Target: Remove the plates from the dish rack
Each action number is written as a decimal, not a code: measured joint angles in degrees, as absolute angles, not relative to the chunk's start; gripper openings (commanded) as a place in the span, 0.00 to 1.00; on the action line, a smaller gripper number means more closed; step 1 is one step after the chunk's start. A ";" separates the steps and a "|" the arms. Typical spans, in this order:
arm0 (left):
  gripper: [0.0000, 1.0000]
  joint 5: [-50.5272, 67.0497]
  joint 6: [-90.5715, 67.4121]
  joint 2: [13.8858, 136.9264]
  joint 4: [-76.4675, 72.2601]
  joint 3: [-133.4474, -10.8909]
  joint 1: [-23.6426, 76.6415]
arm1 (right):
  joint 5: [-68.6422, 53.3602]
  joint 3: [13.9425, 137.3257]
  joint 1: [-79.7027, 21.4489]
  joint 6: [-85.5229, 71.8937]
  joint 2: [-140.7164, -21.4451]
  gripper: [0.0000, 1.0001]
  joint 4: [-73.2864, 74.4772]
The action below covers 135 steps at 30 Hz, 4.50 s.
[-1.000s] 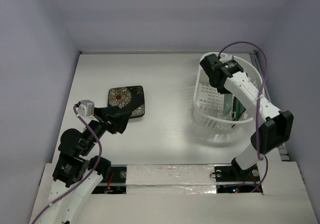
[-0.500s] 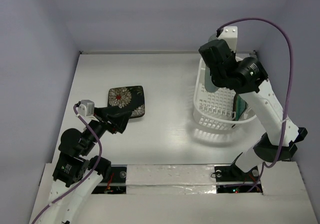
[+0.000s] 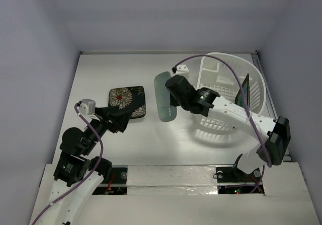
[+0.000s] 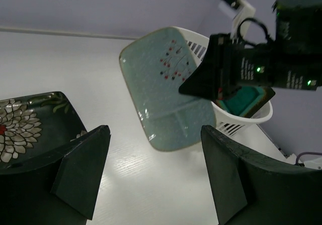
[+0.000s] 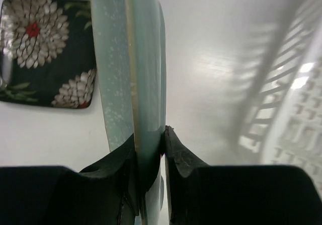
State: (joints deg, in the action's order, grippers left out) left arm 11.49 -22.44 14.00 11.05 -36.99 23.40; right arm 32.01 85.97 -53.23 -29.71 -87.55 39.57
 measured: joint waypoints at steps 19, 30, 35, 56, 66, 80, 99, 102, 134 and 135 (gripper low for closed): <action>0.70 11.51 -22.44 14.98 11.05 -36.99 22.79 | 22.87 66.89 -55.11 -43.13 -91.64 0.00 18.37; 0.70 11.55 -22.44 15.29 11.03 -36.99 22.37 | 21.30 63.24 -55.57 -45.17 -94.91 0.00 18.31; 0.70 11.60 -22.44 15.38 11.03 -36.99 22.39 | 22.41 63.18 -55.59 -46.24 -95.72 0.24 18.41; 0.69 11.90 -22.65 15.90 11.00 -36.99 22.39 | 29.47 64.03 -55.59 -45.76 -103.57 0.72 22.06; 0.69 11.99 -22.65 15.90 11.00 -36.99 22.37 | 31.75 66.19 -57.06 -44.10 -100.95 0.64 29.39; 0.70 12.62 -22.63 15.79 11.00 -36.99 22.37 | 45.32 74.24 -49.01 -40.38 -68.42 0.00 42.24; 0.70 14.37 -22.63 12.25 10.94 -36.99 22.46 | 37.36 74.94 -9.32 -18.76 -65.54 0.70 48.86; 0.70 14.46 -22.63 11.73 10.96 -36.99 22.81 | 35.29 74.94 -8.43 -16.97 -68.07 0.68 48.95; 0.71 14.31 -22.61 7.99 10.98 -36.99 23.92 | 39.51 77.25 -6.68 -16.05 -84.77 0.00 57.19; 0.71 14.31 -22.61 7.84 10.96 -36.99 23.92 | 40.10 77.47 -7.22 -16.25 -84.95 0.00 57.43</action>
